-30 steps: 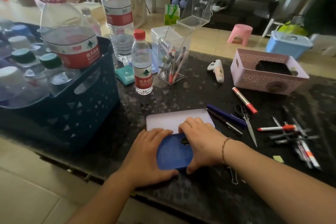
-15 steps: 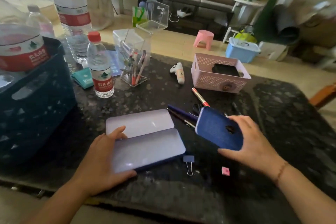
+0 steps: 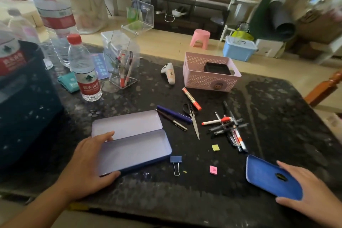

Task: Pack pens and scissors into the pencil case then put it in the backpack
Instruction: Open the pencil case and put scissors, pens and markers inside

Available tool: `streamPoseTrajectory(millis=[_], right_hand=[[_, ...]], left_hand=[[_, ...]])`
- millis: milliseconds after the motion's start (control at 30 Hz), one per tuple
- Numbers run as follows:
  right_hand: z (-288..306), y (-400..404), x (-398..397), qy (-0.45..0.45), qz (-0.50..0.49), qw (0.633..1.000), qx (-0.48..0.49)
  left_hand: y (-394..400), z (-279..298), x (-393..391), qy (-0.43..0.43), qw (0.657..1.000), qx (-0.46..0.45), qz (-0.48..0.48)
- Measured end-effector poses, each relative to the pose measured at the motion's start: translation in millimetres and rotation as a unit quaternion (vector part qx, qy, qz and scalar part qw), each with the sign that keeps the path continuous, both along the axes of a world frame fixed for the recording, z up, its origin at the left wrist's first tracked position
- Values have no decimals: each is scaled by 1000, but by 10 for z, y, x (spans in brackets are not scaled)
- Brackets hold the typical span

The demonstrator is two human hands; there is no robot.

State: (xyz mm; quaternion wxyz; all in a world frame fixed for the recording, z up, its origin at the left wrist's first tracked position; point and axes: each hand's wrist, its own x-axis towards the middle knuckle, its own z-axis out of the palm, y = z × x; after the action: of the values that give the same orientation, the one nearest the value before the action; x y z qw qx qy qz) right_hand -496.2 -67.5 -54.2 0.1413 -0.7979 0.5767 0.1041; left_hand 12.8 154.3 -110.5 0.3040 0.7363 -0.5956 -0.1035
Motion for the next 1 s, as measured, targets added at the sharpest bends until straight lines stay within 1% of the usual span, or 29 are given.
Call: streamPoseTrajectory(millis=[33,67,100,167,200,267,333,367,433,467,500,567,633,700,767,833,900,933,967,1000], right_hand=[[4,-7,37,38,18,999,-29],[-15,-23,84,39,28,996,-69],[-25,-33,181,-2,27,993,-112],[-16,-31,556,-120,56,975,-179],[15,-24,825,-152,93,963,-202],[64,-42,1438,-181,159,946,-218],[47,-126,2009,-183,182,943,-210],[27,-198,2247,-171,167,950,-200],[-15,-374,2613,-132,94,972,-167],[-24,-454,2738,-95,50,983,-149],[-11,-507,2837,-49,16,990,-130],[16,-557,2945,25,-18,993,-110],[14,-585,2972,64,-20,993,-101],[-11,-597,2961,83,-28,993,-83],[-10,-574,2945,79,-36,995,-57],[-10,-576,2930,53,-37,997,-33],[47,-563,2893,28,-53,998,-34],[92,-539,2865,5,-71,997,-34],[130,-521,2824,-44,-93,994,-20],[162,-490,2758,-118,-130,984,24]], left_hand=[[-5,2,-8,0,1000,-1,-1],[-11,4,-14,1,1000,-3,-1],[-17,6,-17,0,1000,-4,0],[-23,10,-19,-11,1000,-4,0],[-24,5,-14,-19,1000,-4,-2],[-24,9,-11,-38,999,-5,-3],[-22,10,-12,-42,999,-8,-2],[-23,6,-12,-43,999,-9,-2],[-24,-9,-3,-43,999,-4,-1],[-27,-21,9,-43,999,0,-2],[-30,-34,20,-45,999,1,-4],[-37,-63,44,-57,998,-5,-15],[-44,-86,63,-61,998,-9,-21],[-49,-89,71,-56,998,-9,-25],[-55,-79,72,-43,999,-17,-27],[-47,-57,64,-34,999,-17,-25],[-36,-42,63,-27,999,-7,-18],[-29,-30,62,-23,1000,-1,-14],[-25,-22,61,-19,1000,5,-11],[-22,-13,60,-16,1000,10,-8]])
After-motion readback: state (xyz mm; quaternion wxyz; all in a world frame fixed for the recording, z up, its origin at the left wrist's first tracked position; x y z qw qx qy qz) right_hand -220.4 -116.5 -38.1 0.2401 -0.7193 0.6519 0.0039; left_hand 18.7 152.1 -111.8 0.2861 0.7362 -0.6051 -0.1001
